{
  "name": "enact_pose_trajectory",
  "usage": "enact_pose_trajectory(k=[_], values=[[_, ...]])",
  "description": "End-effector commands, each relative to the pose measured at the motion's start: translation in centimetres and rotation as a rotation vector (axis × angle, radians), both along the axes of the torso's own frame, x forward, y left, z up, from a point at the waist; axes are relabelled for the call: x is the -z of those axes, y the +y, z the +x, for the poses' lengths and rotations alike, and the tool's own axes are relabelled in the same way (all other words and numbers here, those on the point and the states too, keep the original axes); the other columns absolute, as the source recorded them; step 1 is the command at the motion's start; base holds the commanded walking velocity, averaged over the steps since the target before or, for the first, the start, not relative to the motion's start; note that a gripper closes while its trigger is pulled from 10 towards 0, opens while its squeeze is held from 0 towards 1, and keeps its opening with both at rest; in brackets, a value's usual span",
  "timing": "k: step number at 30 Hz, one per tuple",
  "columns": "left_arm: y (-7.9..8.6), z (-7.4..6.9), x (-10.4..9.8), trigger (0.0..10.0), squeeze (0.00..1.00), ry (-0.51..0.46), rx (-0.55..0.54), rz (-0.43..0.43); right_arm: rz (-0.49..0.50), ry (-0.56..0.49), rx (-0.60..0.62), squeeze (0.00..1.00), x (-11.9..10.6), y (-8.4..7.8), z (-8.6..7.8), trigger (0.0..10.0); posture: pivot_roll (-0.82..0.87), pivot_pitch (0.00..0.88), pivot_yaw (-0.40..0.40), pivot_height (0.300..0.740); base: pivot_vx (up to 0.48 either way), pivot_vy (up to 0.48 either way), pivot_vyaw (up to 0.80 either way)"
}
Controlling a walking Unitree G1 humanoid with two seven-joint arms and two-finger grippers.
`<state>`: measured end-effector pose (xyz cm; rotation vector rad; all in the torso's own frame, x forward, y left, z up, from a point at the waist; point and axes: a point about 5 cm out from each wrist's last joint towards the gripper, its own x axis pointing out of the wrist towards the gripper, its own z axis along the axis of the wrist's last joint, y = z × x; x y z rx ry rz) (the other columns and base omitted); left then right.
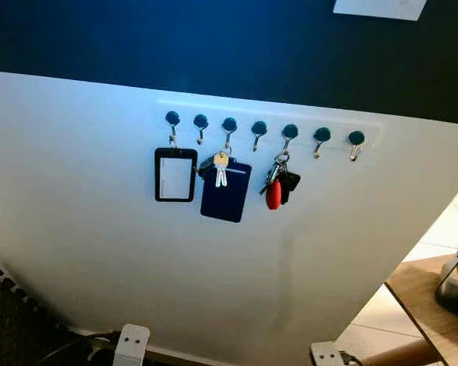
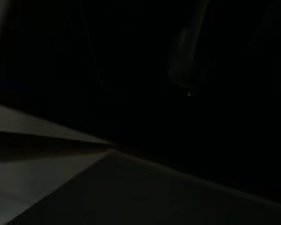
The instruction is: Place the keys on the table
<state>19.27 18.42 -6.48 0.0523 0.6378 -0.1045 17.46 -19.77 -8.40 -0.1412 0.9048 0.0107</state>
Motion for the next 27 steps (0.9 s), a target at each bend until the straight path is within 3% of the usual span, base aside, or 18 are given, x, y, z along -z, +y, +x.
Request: enact_pose_trajectory(k=[1, 2, 3, 4, 6, 7, 8, 9, 10, 11, 12, 13, 14, 15, 17, 18, 19, 27], values=[[-0.9, -0.3, 0.2, 0.0, 0.0, 0.012, 0.023, -0.092, 0.057, 0.031, 0.011, 0.0, 0.4, 0.0, -0.8, 10.0, 0.05, 0.039, -0.048, 0.74, 0.0, 0.0, 0.0], [-0.6, -0.2, 0.3, 0.0, 0.0, 0.024, 0.047, 0.012, 0.049, 0.03, 0.008, 0.0, 0.4, -0.1, -0.9, 0.0, 0.05, 0.037, -0.049, 0.74, 0.0, 0.0, 0.0], [-0.1, -0.2, 0.4, 0.0, 0.0, 0.031, 0.07, 0.146, 0.022, 0.029, 0.0, 0.0, 0.4, -0.2, -0.9, 0.0, 0.05, 0.037, -0.05, 0.74, 0.0, 0.0, 0.0], [-0.2, -0.4, 0.5, 7.0, 0.0, 0.051, 0.015, 0.067, -0.088, 0.029, -0.029, 0.0, 0.3, -0.8, -0.9, 10.0, 0.04, 0.036, -0.053, 0.74, 0.0, 0.0, 0.0], [-0.4, -0.5, 0.6, 7.0, 0.0, 0.055, -0.005, 0.002, -0.118, 0.032, -0.03, 0.0, 0.3, -1.0, -1.0, 10.0, 0.04, 0.036, -0.053, 0.74, 0.0, 0.0, 0.0], [-0.4, -0.5, 0.5, 0.0, 0.0, 0.049, -0.007, -0.021, -0.048, 0.034, -0.017, 0.0, 0.4, -0.7, -1.0, 10.0, 0.04, 0.035, -0.052, 0.74, 0.0, 0.0, 0.0], [-0.3, -0.4, 0.5, 0.0, 0.0, 0.042, 0.018, 0.028, 0.04, 0.029, 0.005, 0.0, 0.4, -0.3, -1.0, 0.0, 0.04, 0.035, -0.053, 0.74, 0.0, 0.0, 0.0], [-0.1, -0.3, 0.4, 9.6, 0.0, 0.037, 0.039, 0.097, 0.08, 0.021, -0.004, 0.0, 0.3, -0.3, -0.8, 0.0, 0.04, 0.036, -0.054, 0.74, 0.0, 0.0, 0.0], [-0.3, -0.4, 0.5, 3.1, 0.0, 0.038, 0.027, 0.042, -0.001, 0.023, -0.015, 0.0, 0.2, -0.7, -0.6, 3.8, 0.04, 0.037, -0.054, 0.74, 0.0, 0.0, 0.0], [-0.5, -0.4, 0.5, 3.1, 0.0, 0.037, 0.016, -0.008, -0.063, 0.023, -0.022, 0.0, 0.1, -1.1, -0.5, 3.8, 0.04, 0.037, -0.054, 0.74, 0.0, 0.0, 0.0], [-0.5, -0.4, 0.5, 0.0, 0.0, 0.034, 0.018, -0.004, -0.066, 0.025, 0.007, 0.0, 0.1, -1.2, -0.5, 10.0, 0.04, 0.035, -0.05, 0.74, 0.0, 0.0, 0.0], [0.0, -0.4, 0.5, 0.0, 0.0, 0.04, 0.032, 0.098, 0.026, 0.026, 0.053, 0.0, 0.2, -0.8, -0.7, 10.0, 0.04, 0.032, -0.053, 0.74, 0.0, 0.0, 0.0], [0.1, -0.6, 0.6, 6.4, 0.0, 0.056, 0.014, 0.083, 0.063, 0.029, 0.045, 0.0, 0.3, -0.6, -0.7, 0.0, 0.04, 0.032, -0.053, 0.74, 0.0, 0.0, 0.0], [-0.1, -0.6, 0.6, 4.0, 0.0, 0.054, 0.004, 0.031, 0.064, 0.033, 0.023, 0.0, 0.3, -0.5, -0.7, 0.0, 0.04, 0.031, -0.057, 0.74, 0.0, 0.0, 0.0], [-0.2, -0.6, 0.6, 4.0, 0.0, 0.05, -0.003, -0.011, 0.059, 0.036, 0.007, 0.0, 0.2, -0.5, -0.7, 0.0, 0.04, 0.03, -0.058, 0.74, 0.0, 0.0, 0.0], [0.1, -0.5, 0.6, 0.0, 0.0, 0.044, 0.018, 0.093, -0.04, 0.041, 0.003, 0.0, 0.2, -1.1, -0.7, 10.0, 0.04, 0.027, -0.058, 0.74, 0.0, 0.0, 0.0], [-0.2, -0.3, 0.4, 0.0, 0.0, 0.028, -0.007, 0.006, 0.017, 0.031, 0.037, 0.0, 0.2, -0.9, -0.7, 0.0, 0.04, 0.027, -0.06, 0.74, 0.0, 0.0, 0.0], [-0.3, 0.0, -0.1, 0.0, 0.0, -0.038, -0.074, -0.084, 0.051, 0.028, 0.043, 0.0, 0.2, -1.0, -0.9, 0.0, 0.02, 0.04, -0.067, 0.74, 0.0, 0.0, 0.0]])
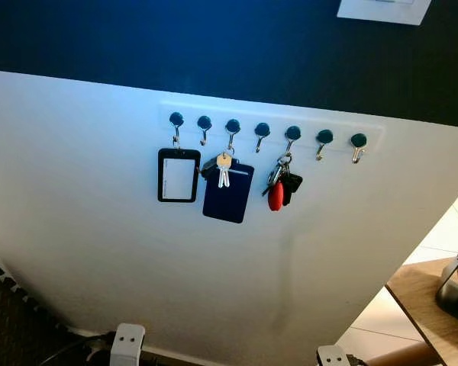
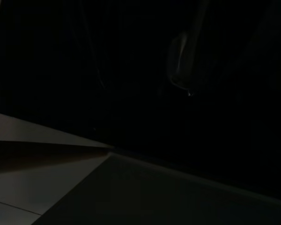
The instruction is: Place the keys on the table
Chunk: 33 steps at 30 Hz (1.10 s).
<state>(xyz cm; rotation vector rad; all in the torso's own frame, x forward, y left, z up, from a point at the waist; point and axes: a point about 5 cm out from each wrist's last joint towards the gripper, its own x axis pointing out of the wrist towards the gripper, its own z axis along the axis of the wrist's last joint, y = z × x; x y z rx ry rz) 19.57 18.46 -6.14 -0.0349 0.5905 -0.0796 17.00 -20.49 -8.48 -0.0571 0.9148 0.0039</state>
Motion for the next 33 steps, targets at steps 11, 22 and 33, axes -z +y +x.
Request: enact_pose_trajectory(k=[11, 22, 33], values=[[0.2, 0.1, -0.3, 10.0, 1.0, -0.047, -0.033, -0.016, -0.029, 0.018, -0.022, 1.0, 0.0, -0.7, -0.4, 10.0, 0.01, 0.048, -0.07, 0.74, 0.0, 0.0, 0.0], [-0.4, -0.7, 0.3, 0.0, 0.0, -0.011, -0.013, 0.036, -0.027, 0.024, -0.026, 0.15, 0.1, -0.5, -0.3, 10.0, 0.01, 0.056, -0.067, 0.74, 0.0, 0.0, 0.0], [-0.4, -0.6, 0.6, 0.0, 0.0, 0.041, -0.005, 0.043, -0.053, 0.02, -0.03, 0.0, 0.1, -0.6, -0.5, 7.9, 0.01, 0.061, -0.056, 0.74, 0.0, 0.0, 0.0]])
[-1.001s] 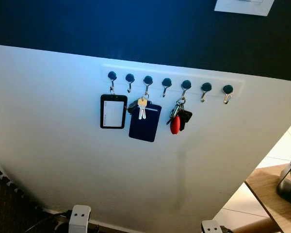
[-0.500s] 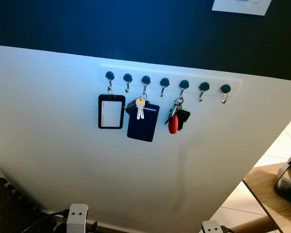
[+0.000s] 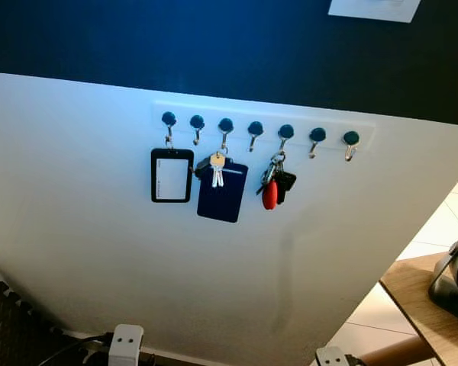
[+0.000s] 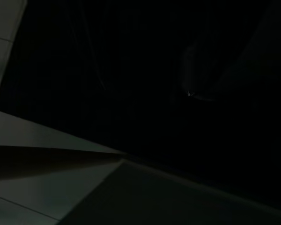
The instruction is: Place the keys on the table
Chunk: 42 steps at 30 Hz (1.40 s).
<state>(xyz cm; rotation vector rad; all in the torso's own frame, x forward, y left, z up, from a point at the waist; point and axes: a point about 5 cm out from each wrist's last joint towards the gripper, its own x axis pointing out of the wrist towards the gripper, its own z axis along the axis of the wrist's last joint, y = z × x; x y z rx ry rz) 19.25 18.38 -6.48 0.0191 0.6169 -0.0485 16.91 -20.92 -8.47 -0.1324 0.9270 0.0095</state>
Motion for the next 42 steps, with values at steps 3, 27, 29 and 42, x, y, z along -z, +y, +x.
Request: enact_pose_trajectory(k=[3, 27, 29, 42], values=[[-0.5, -0.2, 0.2, 6.5, 0.0, 0.011, 0.028, 0.016, 0.022, 0.019, -0.016, 0.0, 0.3, 0.3, -0.6, 0.0, 0.01, 0.064, -0.059, 0.74, 0.0, 0.0, 0.0], [0.0, -0.7, 0.6, 10.0, 0.21, 0.057, 0.018, 0.063, 0.027, 0.036, -0.071, 1.0, 0.8, 1.9, -1.3, 0.9, 0.02, 0.067, -0.056, 0.74, 0.0, 0.0, 0.0], [0.1, -0.5, 0.3, 0.0, 1.0, 0.009, -0.073, -0.102, 0.059, 0.033, -0.052, 0.0, 0.9, 2.6, -1.2, 7.3, 0.01, 0.068, -0.052, 0.74, 0.0, 0.0, 0.0], [0.2, -0.4, 0.4, 10.0, 0.46, 0.037, -0.042, 0.067, -0.053, 0.04, -0.08, 1.0, 1.0, 1.4, -1.9, 2.4, 0.01, 0.071, -0.052, 0.74, 0.0, 0.0, 0.0]])
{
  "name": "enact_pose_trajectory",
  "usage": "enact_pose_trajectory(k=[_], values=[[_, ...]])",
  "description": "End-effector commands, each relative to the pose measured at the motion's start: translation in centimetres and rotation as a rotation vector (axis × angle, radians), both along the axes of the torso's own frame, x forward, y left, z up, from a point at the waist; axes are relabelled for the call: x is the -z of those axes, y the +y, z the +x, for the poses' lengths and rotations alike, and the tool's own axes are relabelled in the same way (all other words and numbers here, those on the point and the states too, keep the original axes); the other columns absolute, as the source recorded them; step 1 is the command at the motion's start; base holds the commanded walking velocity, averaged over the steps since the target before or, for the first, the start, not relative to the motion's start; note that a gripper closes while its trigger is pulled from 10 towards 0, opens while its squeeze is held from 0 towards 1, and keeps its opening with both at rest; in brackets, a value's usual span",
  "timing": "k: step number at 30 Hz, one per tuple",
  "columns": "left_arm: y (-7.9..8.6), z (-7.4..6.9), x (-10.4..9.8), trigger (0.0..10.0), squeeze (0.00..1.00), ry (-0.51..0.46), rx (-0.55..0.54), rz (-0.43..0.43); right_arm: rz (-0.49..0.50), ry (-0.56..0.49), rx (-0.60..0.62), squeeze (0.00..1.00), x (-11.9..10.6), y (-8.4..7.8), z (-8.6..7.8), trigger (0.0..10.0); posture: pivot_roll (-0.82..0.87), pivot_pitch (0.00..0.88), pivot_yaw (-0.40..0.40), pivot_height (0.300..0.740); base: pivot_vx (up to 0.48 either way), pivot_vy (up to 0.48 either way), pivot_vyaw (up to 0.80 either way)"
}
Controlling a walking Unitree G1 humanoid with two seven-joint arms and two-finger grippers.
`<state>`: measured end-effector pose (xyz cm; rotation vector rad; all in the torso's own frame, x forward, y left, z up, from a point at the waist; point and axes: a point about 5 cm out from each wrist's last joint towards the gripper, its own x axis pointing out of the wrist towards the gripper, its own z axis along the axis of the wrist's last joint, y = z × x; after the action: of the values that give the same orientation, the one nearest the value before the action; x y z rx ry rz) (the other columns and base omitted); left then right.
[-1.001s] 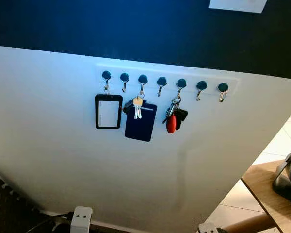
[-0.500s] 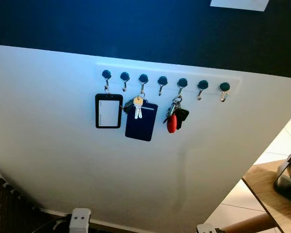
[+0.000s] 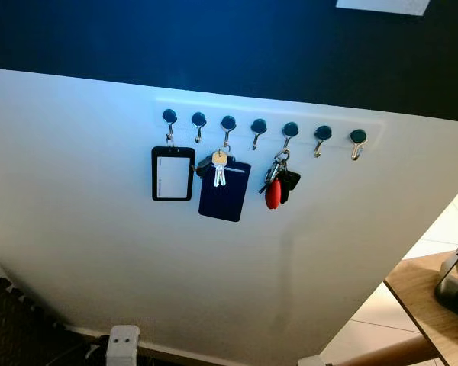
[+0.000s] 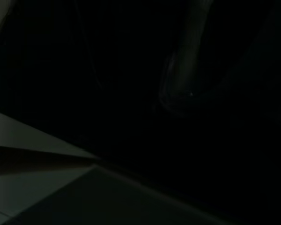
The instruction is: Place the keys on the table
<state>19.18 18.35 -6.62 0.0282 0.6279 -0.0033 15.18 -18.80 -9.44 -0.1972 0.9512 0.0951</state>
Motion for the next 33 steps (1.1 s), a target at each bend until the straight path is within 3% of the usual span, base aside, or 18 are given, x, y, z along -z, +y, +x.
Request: enact_pose_trajectory(k=[1, 3, 4, 6, 7, 11, 12, 13, 15, 16, 17, 20, 21, 26, 27, 29, 30, 33], values=[[0.0, -0.4, 0.2, 10.0, 0.47, 0.004, -0.013, -0.058, 0.022, 0.005, 0.047, 0.0, -0.1, -1.0, 0.1, 10.0, 0.01, 0.071, -0.051, 0.74, 0.0, 0.0, 0.0], [-0.5, -0.4, 0.0, 7.7, 1.0, -0.03, 0.008, -0.165, 0.103, -0.016, 0.043, 0.05, -0.4, -0.9, 0.4, 10.0, 0.01, 0.071, -0.051, 0.74, 0.0, 0.0, 0.0], [-0.9, -0.4, -0.1, 0.0, 1.0, -0.037, 0.04, -0.187, 0.126, -0.02, 0.024, 1.0, -0.5, -0.8, 0.5, 0.0, 0.01, 0.071, -0.051, 0.74, 0.0, 0.0, 0.0], [-1.2, -0.6, 0.1, 0.0, 1.0, -0.014, 0.121, -0.099, 0.07, -0.015, -0.043, 1.0, -0.6, -1.0, 0.8, 0.0, 0.01, 0.071, -0.052, 0.74, 0.0, 0.0, 0.0], [-0.7, -0.6, 0.2, 10.0, 0.77, 0.003, 0.096, -0.018, 0.013, -0.011, -0.023, 1.0, -0.6, -1.7, 0.9, 0.0, 0.01, 0.073, -0.051, 0.74, 0.0, 0.0, 0.0], [-0.1, -0.7, 0.4, 10.0, 0.0, 0.022, 0.017, 0.003, -0.053, 0.002, 0.008, 0.0, -0.7, -2.7, 0.9, 10.0, 0.01, 0.073, -0.053, 0.74, 0.0, 0.0, 0.0], [-0.5, -0.6, 0.2, 0.0, 1.0, -0.001, 0.045, -0.067, -0.003, -0.003, 0.018, 0.0, -0.7, -2.4, 0.9, 10.0, 0.02, 0.074, -0.053, 0.74, 0.0, 0.0, 0.0], [-0.8, -0.6, 0.1, 0.0, 1.0, -0.012, 0.095, -0.073, 0.032, -0.015, 0.018, 1.0, -0.7, -2.1, 0.9, 0.0, 0.02, 0.073, -0.053, 0.74, 0.0, 0.0, 0.0], [-0.4, -0.7, 0.3, 0.0, 1.0, 0.009, 0.101, 0.043, -0.011, -0.017, -0.023, 1.0, -0.6, -1.9, 0.7, 0.0, 0.01, 0.074, -0.052, 0.74, 0.0, 0.0, 0.0], [-0.1, -0.9, 0.5, 9.4, 0.0, 0.034, 0.072, 0.053, -0.043, -0.011, -0.006, 1.0, -0.5, -2.0, 0.6, 0.6, 0.02, 0.073, -0.052, 0.74, 0.0, 0.0, 0.0], [-0.1, -1.0, 0.6, 10.0, 0.0, 0.046, 0.064, 0.026, -0.059, -0.001, 0.017, 0.0, -0.4, -1.9, 0.5, 10.0, 0.01, 0.073, -0.051, 0.74, 0.0, 0.0, 0.0], [-0.7, -0.8, 0.3, 0.0, 1.0, -0.002, 0.106, -0.08, -0.001, -0.009, 0.005, 0.11, -0.4, -0.9, 0.7, 7.8, 0.01, 0.073, -0.05, 0.74, 0.0, 0.0, 0.0], [-0.8, -0.8, 0.3, 0.0, 1.0, 0.003, 0.122, -0.091, 0.03, -0.018, 0.002, 1.0, -0.4, -0.5, 0.9, 0.0, 0.01, 0.073, -0.05, 0.74, 0.0, 0.0, 0.0], [0.2, -1.2, 0.8, 10.0, 0.31, 0.06, 0.064, 0.077, -0.051, -0.006, 0.03, 1.0, -0.6, -1.0, 1.3, 0.0, 0.01, 0.069, -0.05, 0.74, 0.0, 0.0, 0.0], [0.1, -1.2, 0.8, 10.0, 0.0, 0.064, 0.064, 0.039, -0.052, 0.004, 0.034, 0.0, -0.6, -1.2, 1.4, 10.0, 0.01, 0.068, -0.05, 0.74, 0.0, 0.0, 0.0], [-0.1, -1.2, 0.8, 10.0, 0.0, 0.056, 0.075, 0.001, -0.048, 0.005, 0.012, 0.0, -0.6, -1.1, 1.4, 10.0, 0.01, 0.066, -0.051, 0.74, 0.0, 0.0, 0.0], [-0.6, -1.2, 0.6, 0.0, 1.0, 0.042, 0.123, -0.049, 0.004, -0.011, 0.005, 0.98, -0.7, -0.9, 1.5, 2.3, 0.01, 0.066, -0.051, 0.74, 0.0, 0.0, 0.0], [-0.1, -1.1, 0.7, 0.0, 1.0, 0.048, 0.115, 0.039, -0.016, -0.011, -0.004, 1.0, -0.7, -1.0, 1.5, 0.0, 0.01, 0.064, -0.052, 0.74, 0.0, 0.0, 0.0]])
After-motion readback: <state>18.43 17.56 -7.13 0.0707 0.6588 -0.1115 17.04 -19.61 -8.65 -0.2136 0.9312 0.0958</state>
